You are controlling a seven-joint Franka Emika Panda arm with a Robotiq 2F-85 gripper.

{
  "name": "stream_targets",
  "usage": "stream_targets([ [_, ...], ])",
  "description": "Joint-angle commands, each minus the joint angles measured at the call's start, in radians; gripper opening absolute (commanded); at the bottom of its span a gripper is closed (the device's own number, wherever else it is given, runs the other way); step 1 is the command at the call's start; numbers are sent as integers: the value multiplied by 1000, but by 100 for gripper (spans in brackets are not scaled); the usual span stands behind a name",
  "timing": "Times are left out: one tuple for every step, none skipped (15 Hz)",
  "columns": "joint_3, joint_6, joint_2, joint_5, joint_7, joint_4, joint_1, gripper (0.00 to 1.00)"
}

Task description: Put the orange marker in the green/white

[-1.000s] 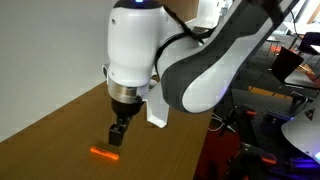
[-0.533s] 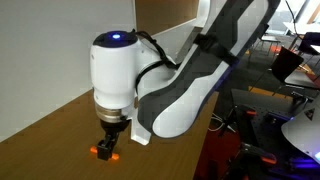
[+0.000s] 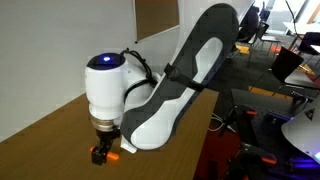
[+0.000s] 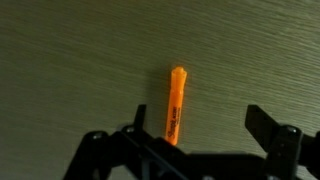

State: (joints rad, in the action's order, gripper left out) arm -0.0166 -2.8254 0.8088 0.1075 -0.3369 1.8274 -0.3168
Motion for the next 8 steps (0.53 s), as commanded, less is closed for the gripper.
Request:
stream_targets([
  [-5,23,82,-35,32,-104,12,100],
  [-3,23,104,-39,36,-126,18,100],
  [0,20,124,-41,41,-146,24,100],
  [5,21,140,-45,45,-164,30,100],
  [12,21,162,-48,52,-187,38,100],
  [13,28,176,-50,52,-205,40,100],
  [11,30,193,-52,49,-226,40,100],
  [14,32,204,-53,50,-242,42,99],
])
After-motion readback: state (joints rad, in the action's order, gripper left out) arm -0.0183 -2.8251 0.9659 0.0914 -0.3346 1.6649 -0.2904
